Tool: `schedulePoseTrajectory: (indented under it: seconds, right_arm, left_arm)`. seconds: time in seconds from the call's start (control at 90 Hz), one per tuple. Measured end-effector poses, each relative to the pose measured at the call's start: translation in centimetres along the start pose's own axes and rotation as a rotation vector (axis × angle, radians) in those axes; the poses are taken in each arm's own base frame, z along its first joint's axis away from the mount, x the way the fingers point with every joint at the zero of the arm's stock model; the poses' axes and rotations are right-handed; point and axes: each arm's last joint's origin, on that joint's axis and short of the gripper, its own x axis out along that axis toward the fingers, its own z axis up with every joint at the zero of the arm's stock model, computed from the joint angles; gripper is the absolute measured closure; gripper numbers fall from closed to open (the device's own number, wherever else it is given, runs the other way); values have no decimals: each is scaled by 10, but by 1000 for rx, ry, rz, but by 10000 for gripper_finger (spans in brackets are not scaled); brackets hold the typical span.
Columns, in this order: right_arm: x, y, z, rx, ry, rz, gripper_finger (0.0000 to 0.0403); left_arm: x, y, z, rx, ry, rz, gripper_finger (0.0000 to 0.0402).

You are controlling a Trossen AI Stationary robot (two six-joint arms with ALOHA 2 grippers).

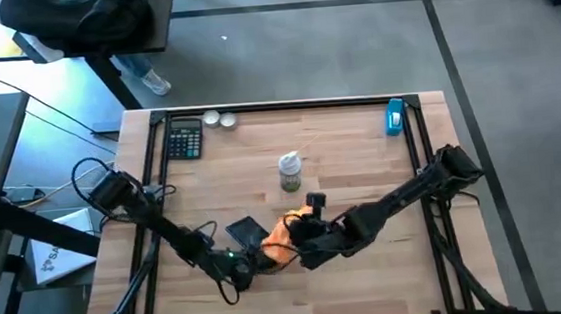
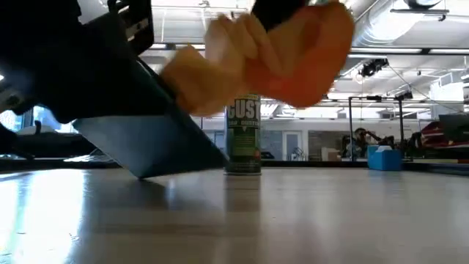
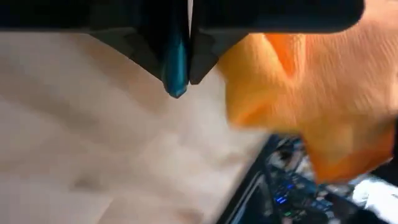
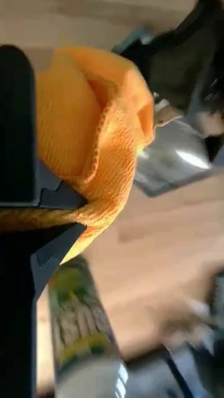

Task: Apply microfiber cloth
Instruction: Wipe the front of the blue tablet using the orange microfiber cloth

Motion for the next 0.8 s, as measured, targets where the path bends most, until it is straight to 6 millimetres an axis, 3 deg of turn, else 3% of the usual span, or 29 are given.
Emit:
schedulePoseTrajectory:
  seconds: [0.144, 0.389, 0.556, 0.8]
  right_arm:
    - [22, 13, -2, -72, 6, 60, 403]
    - [66, 34, -11, -168, 41, 166, 403]
    - [77, 45, -12, -213, 6, 258, 403]
    - [81, 47, -12, -218, 2, 279, 403]
  left_arm:
    - [2, -3, 4, -131, -80, -102, 360]
    - [2, -6, 3, -252, -57, -110, 340]
    - [1, -8, 1, -368, -20, -132, 327]
    - [-2, -15, 2, -472, 22, -113, 289]
